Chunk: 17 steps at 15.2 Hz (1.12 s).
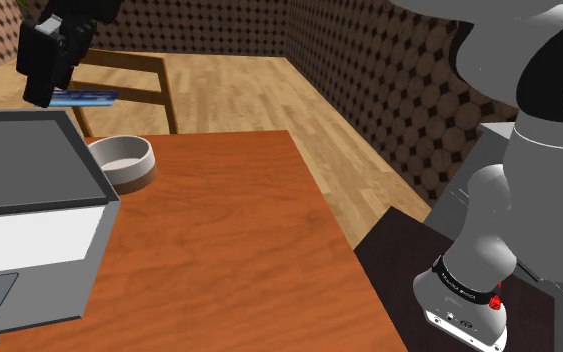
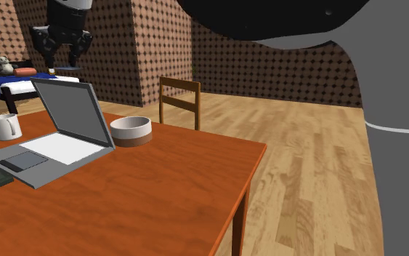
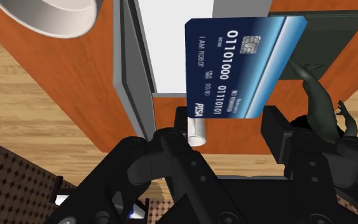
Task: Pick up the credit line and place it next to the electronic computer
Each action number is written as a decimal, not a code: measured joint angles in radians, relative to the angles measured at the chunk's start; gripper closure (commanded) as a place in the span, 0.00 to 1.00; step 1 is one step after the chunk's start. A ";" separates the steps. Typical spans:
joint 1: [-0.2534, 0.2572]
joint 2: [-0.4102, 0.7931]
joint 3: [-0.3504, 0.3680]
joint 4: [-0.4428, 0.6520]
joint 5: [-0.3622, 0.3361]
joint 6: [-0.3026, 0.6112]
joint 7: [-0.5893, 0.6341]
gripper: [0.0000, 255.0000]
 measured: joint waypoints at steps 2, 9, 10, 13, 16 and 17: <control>-0.003 -0.003 0.000 -0.026 0.004 0.022 -0.008 1.00; 0.000 -0.023 0.003 -0.149 0.012 0.126 -0.021 1.00; 0.000 -0.028 0.004 -0.170 0.014 0.141 -0.024 1.00; -0.002 -0.031 0.005 -0.217 0.020 0.184 -0.034 1.00; -0.003 -0.033 0.007 -0.260 0.025 0.225 -0.043 1.00; -0.003 -0.037 0.008 -0.279 0.028 0.240 -0.046 1.00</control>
